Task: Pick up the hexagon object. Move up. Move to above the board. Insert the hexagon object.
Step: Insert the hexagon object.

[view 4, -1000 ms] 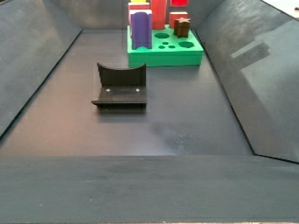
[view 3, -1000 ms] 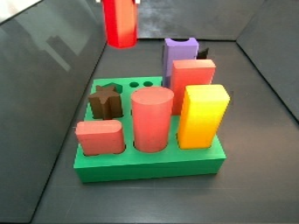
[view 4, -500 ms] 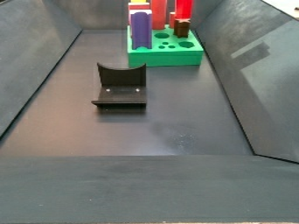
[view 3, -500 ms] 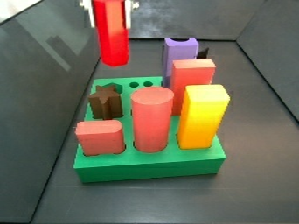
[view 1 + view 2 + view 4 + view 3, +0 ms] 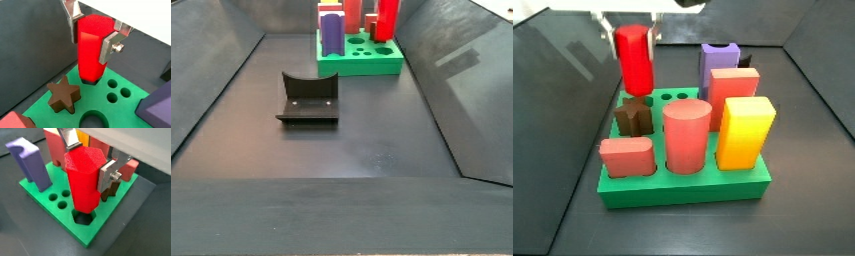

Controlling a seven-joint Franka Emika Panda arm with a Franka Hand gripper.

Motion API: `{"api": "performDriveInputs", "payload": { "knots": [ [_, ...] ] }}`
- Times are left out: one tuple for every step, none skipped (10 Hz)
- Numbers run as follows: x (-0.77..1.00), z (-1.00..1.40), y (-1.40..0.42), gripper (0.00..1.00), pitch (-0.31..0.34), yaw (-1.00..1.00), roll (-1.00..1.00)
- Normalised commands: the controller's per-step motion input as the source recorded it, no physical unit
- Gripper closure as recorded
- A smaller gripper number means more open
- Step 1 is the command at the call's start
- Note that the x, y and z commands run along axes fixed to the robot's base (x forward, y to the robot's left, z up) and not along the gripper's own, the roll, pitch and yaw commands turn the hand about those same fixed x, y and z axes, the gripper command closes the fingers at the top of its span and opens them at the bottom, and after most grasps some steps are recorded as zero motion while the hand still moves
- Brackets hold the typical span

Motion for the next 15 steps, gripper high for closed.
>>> {"api": "performDriveInputs", "payload": {
  "knots": [
    [-0.19,-0.38,0.05,1.00,-0.063,0.00,0.00],
    [-0.16,-0.36,0.06,1.00,-0.031,0.00,0.03],
    [-0.12,-0.33,0.05,1.00,-0.007,0.01,0.05],
    [-0.09,-0.26,0.05,1.00,-0.006,0.00,0.02],
    [0.00,-0.18,0.00,1.00,-0.031,0.00,0.00],
    [0.07,-0.19,0.00,1.00,-0.074,0.00,0.00],
    [0.17,-0.14,0.00,1.00,-0.051,0.00,0.00],
    [0.12,-0.07,0.01,1.00,-0.029,0.02,0.00],
    [0.07,-0.02,0.05,1.00,-0.011,0.02,-0.01],
    [0.02,-0.01,0.02,1.00,-0.019,0.02,-0.01],
    [0.02,-0.02,0.00,1.00,-0.036,0.00,-0.02],
    [0.10,-0.02,0.00,1.00,-0.034,0.00,-0.02],
    [0.24,-0.13,0.00,1.00,-0.067,0.05,-0.03],
    [0.28,-0.18,0.00,1.00,-0.076,0.06,-0.02],
    [0.14,-0.12,0.00,1.00,-0.021,0.07,0.00]
  ]
}}
